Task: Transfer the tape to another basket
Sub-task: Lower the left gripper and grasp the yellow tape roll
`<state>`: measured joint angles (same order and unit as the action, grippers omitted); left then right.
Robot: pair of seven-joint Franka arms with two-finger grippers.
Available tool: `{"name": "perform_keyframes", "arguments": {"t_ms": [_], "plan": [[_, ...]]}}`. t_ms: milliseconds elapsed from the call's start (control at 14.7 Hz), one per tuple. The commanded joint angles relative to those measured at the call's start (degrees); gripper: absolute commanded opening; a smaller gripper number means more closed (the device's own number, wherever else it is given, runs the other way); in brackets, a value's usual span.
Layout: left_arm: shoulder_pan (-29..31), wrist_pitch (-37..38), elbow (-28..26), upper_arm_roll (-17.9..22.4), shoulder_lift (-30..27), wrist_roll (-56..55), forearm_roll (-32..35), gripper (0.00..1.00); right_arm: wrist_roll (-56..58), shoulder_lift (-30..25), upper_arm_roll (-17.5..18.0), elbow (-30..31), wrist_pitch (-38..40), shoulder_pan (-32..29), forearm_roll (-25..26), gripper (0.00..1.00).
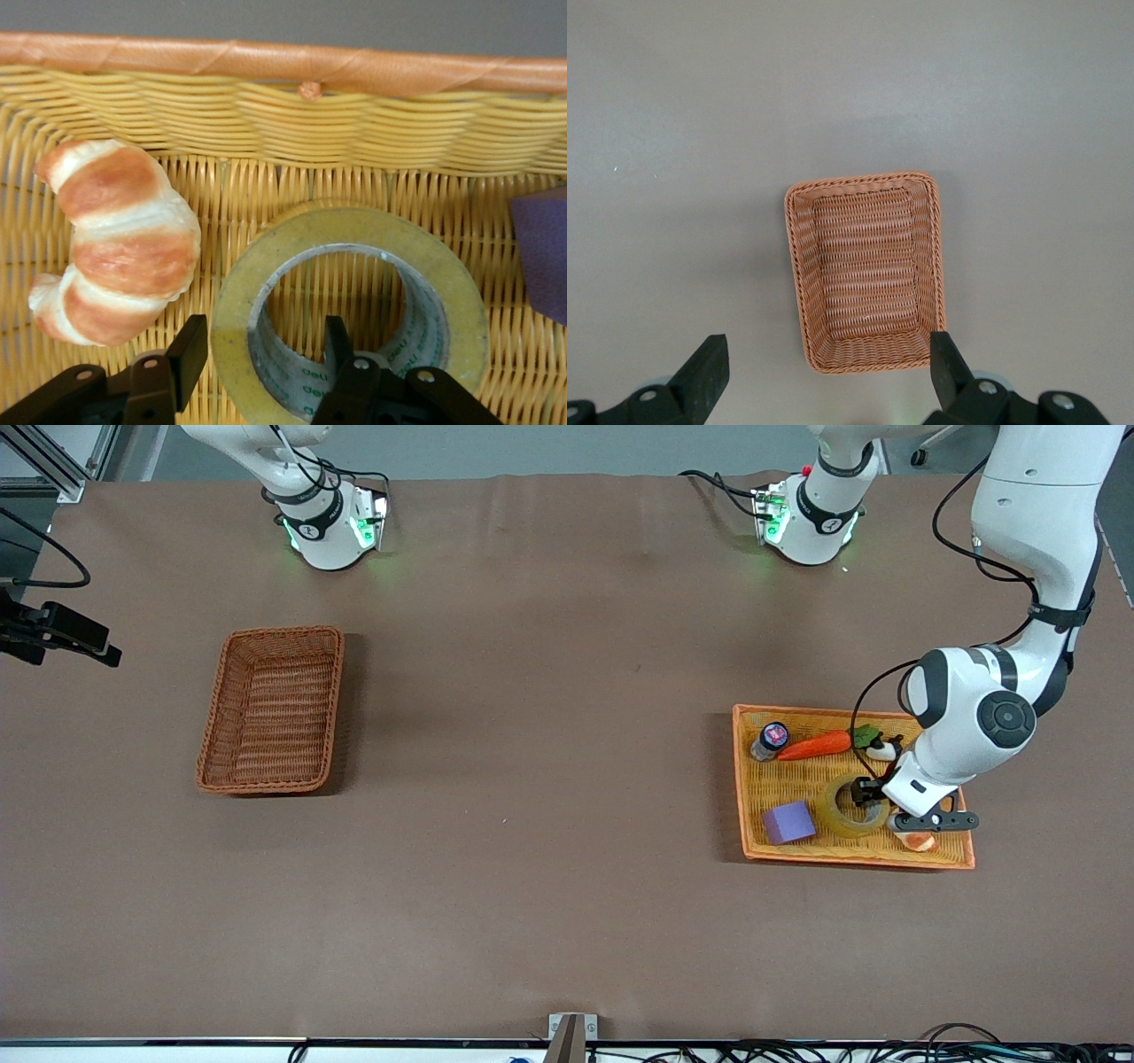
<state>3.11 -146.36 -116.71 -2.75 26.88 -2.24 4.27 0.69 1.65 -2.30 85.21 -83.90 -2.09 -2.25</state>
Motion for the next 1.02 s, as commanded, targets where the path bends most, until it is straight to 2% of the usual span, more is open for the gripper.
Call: {"name": "perform_keyframes", "arguments": {"t_ms": [0,68,136,407,475,747,951], "plan": [[-0.12,-1.04,0.16,0.11,0.36,-0.3,0.74,0.26,0.89,-1.74,0.19,1.8,-0.13,-0.64,-1.09,1.0],[-0.12,-1.03,0.16,0.11,0.1,-0.48,0.83,0.1,0.98,-1.74,0.19,1.8,-0.04,-0.64,-1.09,1.0],[-0.12,-0.77,0.25,0.11,-0.42,-0.39,0.83,0.01,0.98,-1.74,0.19,1.8,-0.04,-0.72,-1.09,1.0],[-0.56,2.02,1.39,-0.32,-6.56,-0.3,0.83,0.0,0.98,-1.74,0.11,1.72,-0.21,-0.72,-1.09,1.0],[-1.0,5.61,3.48,-0.67,-7.71,-0.3,0.83,0.0,0.98,-1.74,0.11,1.72,-0.21,-0.72,-1.09,1.0],[-1.44,21.95,15.42,-7.69,-8.25,-6.16,0.65,0.0,0.98,-1.74,0.11,1.72,-0.12,-0.72,-1.09,1.0],[-4.41,26.64,22.38,-12.36,-5.89,-14.6,0.65,0.0,0.98,-1.56,0.11,1.72,-0.12,-0.72,-1.09,1.0]]}}
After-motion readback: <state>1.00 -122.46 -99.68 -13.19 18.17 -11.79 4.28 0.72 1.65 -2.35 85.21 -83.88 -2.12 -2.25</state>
